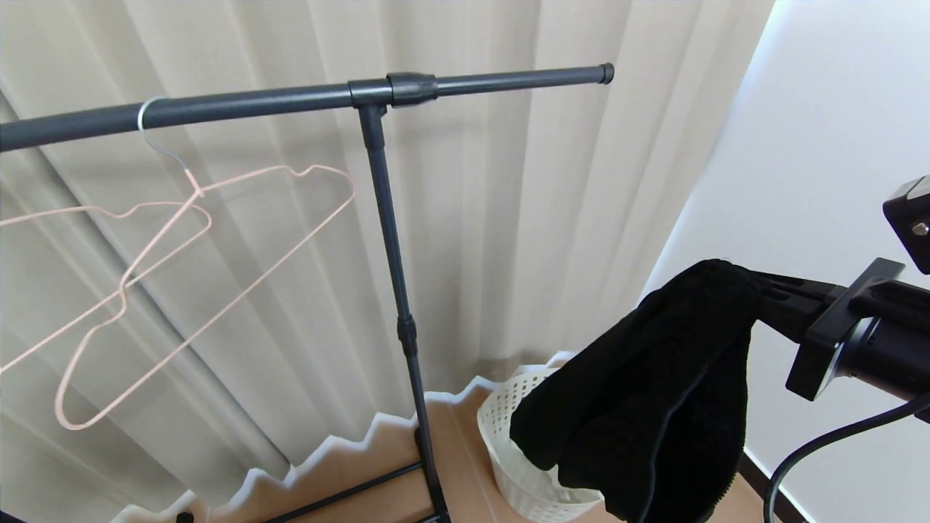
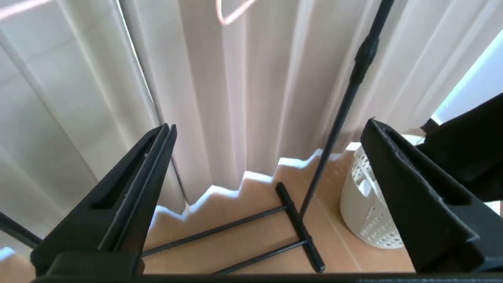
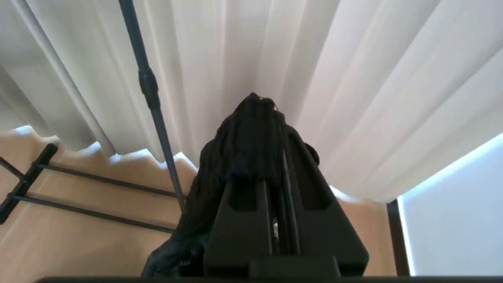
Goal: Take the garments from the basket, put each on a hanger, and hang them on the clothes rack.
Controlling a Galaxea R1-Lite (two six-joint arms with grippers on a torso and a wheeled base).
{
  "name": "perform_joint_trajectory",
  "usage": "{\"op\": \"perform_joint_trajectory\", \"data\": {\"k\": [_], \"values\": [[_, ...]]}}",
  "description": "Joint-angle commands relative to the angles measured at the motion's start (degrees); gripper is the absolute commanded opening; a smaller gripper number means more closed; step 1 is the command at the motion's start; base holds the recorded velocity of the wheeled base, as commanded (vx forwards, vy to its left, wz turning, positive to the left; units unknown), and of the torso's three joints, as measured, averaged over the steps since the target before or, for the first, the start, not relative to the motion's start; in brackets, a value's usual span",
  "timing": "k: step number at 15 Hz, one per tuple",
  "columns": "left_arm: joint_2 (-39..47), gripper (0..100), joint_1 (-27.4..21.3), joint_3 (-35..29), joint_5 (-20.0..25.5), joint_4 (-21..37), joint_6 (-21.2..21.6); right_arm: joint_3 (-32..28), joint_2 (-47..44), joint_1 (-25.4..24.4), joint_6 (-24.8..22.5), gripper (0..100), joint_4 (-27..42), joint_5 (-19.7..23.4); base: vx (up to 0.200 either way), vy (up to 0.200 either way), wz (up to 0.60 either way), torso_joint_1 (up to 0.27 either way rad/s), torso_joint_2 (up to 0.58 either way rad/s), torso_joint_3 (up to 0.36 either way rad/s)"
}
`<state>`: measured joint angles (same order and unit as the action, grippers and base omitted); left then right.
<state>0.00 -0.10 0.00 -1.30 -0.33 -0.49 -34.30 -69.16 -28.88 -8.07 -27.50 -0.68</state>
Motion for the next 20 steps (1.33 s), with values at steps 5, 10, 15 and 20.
{"op": "perform_joint_trajectory", "data": {"k": [5,10,15,20], "values": [[0.00,100,0.01,0.00,-0.01,-0.02,-0.04,0.11,-0.10,-0.04,-0.02,0,-0.10,-0.02,0.000,0.000,0.00,0.237,-0.59,-0.156],[0.00,100,0.01,0.00,-0.01,-0.02,-0.04,0.11,-0.19,-0.04,-0.02,0,-0.10,-0.02,0.000,0.000,0.00,0.175,-0.41,-0.050],[0.00,100,0.01,0.00,-0.10,-0.02,-0.04,0.11,-0.19,-0.04,-0.02,0,-0.10,-0.02,0.000,0.000,0.00,0.162,-0.37,-0.170],[0.00,100,0.01,0.00,-0.10,-0.02,-0.04,0.11,-0.28,0.05,-0.02,0,-0.10,-0.11,0.000,0.000,0.00,0.161,-0.35,-0.197]]}}
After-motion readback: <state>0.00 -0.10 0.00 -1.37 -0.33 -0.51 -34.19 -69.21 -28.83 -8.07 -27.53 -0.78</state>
